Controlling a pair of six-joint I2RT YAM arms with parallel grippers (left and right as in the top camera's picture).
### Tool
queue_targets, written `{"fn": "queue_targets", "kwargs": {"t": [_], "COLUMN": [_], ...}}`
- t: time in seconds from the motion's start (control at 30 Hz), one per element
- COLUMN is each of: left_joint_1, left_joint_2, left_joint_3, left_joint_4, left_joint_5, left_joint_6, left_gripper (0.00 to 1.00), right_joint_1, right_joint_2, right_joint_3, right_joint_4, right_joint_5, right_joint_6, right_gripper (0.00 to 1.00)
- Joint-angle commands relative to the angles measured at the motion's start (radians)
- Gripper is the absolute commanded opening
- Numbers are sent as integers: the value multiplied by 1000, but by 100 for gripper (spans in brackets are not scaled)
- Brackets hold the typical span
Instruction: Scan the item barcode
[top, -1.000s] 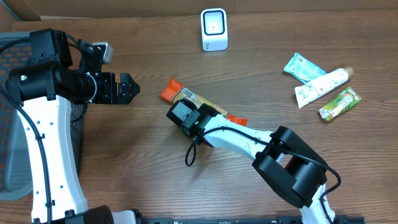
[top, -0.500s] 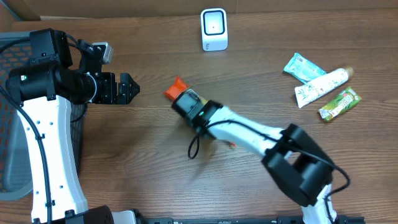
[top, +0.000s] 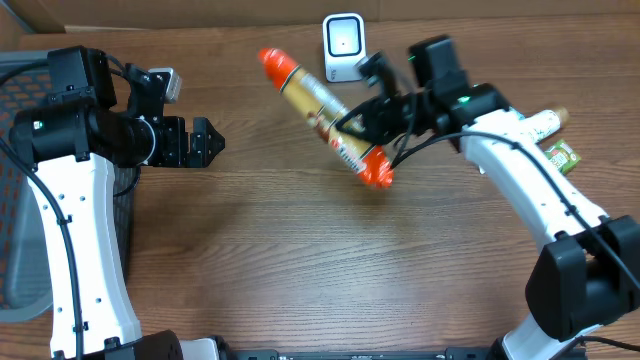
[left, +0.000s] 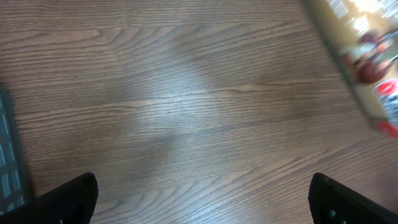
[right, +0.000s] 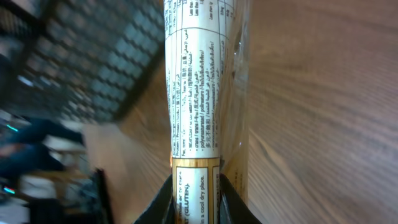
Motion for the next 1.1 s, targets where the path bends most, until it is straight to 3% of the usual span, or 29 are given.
{"fn": "queue_targets", "kwargs": {"t": [0.0,0.2,0.47,0.6,0.67,0.7,0.77,0.8,0.87,1.0,1.07], "left_joint_1": [-5,-5,-6,-5,-5,-5,-5,-5,-5,-5,-5], "left_joint_2": [1,1,1,1,1,1,1,1,1,1,1], "left_joint_3": [13,13,13,13,13,13,13,13,13,13,13], "left_joint_4": [1,1,1,1,1,1,1,1,1,1,1], "left_joint_5": [11,11,11,11,10,11,10,11,11,11,11], "left_joint_6": [22,22,22,22,22,22,22,22,22,22,22], "left_gripper": [100,100,100,99,100,100,100,100,100,100,100], "right_joint_1": [-22,6,92,96,96,96,87,73,57,44,47], "right_joint_2": [-3,58,167,193,193,192,192,192,192,192,192], "right_joint_3": [37,-15,-169,-175,-175,-175,-175,-168,-144,-75,-43], "right_joint_4": [16,-47,156,149,128,119,108,91,48,-61,-112], "right_joint_5": [-212,-185,-172,16,127,179,235,264,301,346,369], "right_joint_6": [78,122,262,286,281,278,244,183,105,-95,-183], "right_gripper": [4,4,4,5,17,30,45,56,66,97,100]}}
